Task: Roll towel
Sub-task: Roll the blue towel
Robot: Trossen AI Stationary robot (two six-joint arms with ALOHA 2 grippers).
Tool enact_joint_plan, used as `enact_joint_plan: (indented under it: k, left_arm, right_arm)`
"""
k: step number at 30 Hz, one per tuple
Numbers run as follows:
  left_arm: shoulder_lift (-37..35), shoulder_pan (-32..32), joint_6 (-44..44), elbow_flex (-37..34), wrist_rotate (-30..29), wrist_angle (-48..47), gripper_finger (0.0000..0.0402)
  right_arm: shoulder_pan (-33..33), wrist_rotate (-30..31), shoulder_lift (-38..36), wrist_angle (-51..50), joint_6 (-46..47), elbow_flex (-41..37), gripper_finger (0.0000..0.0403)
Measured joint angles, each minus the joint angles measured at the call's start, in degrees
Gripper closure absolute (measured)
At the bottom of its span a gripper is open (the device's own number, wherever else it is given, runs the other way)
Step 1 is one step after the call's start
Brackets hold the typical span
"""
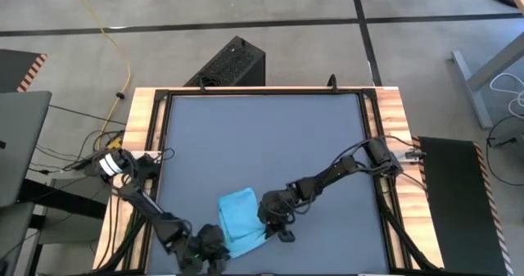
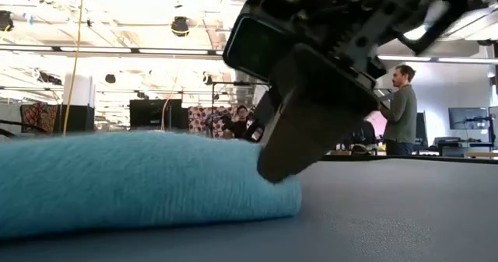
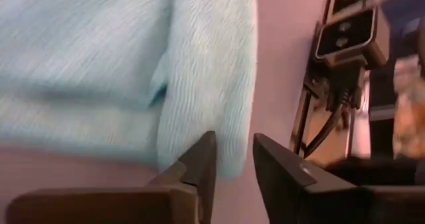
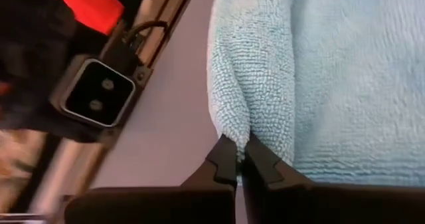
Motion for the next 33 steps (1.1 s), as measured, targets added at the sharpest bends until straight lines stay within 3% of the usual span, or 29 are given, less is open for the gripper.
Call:
enact_joint_plan:
  k: [7, 10, 13, 24, 33]
  left_arm:
    - [0.0, -8.5, -12.8, -2.5, -16.9, -0.7, 0.0285]
    - [0.0, -9.4, -10.5, -2.6, -22.2, 1.6, 0.0285]
    - [0.0, -8.9, -2.8, -2.5, -25.0, 5.6, 0.0285]
    - [0.0, 0.8, 23.4, -1.9, -23.2, 8.6, 0.0285]
    - [0.0, 4.5, 28.2, -2.2, -15.2, 8.4, 0.0271]
  right_arm:
    - [-3.4, -6.6, -0.1, 0.1, 10.8, 0.0, 0.0378]
    - [-3.9, -6.7, -0.1, 0.3, 13.0, 0.0, 0.0378]
    - [-4.4, -6.6, -0.1, 0.6, 15.8, 0.0, 0.0379]
    - [-5.1, -3.3, -0.3, -3.5, 22.2, 0.1, 0.0378]
    - [-5.2, -0.4, -0.3, -4.0, 26.6, 0.2, 0.0378]
